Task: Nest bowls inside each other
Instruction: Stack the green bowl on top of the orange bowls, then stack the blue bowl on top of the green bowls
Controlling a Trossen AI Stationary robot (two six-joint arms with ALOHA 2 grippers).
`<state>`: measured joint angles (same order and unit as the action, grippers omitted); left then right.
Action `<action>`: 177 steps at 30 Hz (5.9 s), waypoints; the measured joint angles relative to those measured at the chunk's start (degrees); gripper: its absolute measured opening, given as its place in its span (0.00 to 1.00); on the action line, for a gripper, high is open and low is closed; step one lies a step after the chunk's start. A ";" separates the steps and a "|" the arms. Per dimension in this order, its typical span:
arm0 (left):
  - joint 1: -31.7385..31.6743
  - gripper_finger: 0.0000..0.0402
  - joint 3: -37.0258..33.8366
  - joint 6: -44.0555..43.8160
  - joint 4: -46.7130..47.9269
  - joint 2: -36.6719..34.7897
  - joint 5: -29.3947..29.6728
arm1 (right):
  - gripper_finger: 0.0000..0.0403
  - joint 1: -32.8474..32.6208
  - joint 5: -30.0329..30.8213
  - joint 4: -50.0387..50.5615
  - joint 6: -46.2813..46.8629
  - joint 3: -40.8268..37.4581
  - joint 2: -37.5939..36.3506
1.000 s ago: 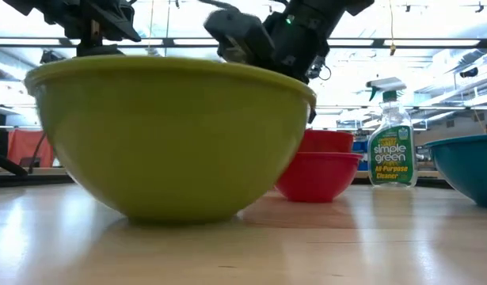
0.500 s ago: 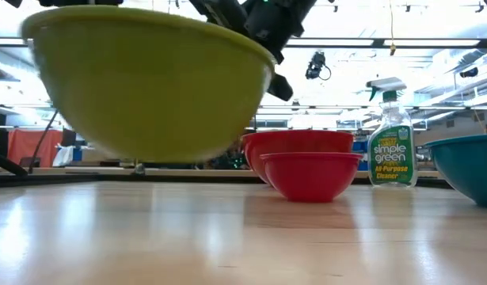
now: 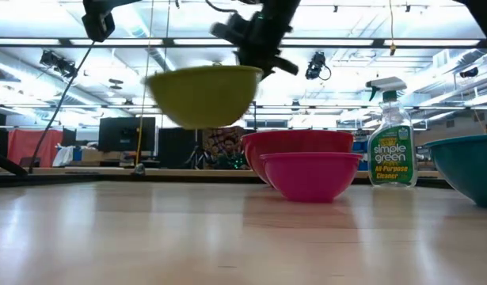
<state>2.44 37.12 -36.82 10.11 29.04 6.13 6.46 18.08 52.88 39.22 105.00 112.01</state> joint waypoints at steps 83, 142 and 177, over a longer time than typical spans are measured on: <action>-0.02 0.48 0.00 2.99 7.36 6.66 0.70 | 0.67 -8.65 4.09 0.29 15.32 -32.29 -31.52; 0.02 0.48 0.00 -2.56 7.76 8.48 0.73 | 0.03 -14.19 -27.62 -2.10 5.40 -66.05 -40.02; -20.70 0.48 0.00 5.36 3.43 17.58 -3.66 | 0.04 14.94 -17.76 -11.55 9.03 -32.97 -31.44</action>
<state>-18.26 37.12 -31.46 13.54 46.62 2.47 21.40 0.32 41.34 48.25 72.03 80.57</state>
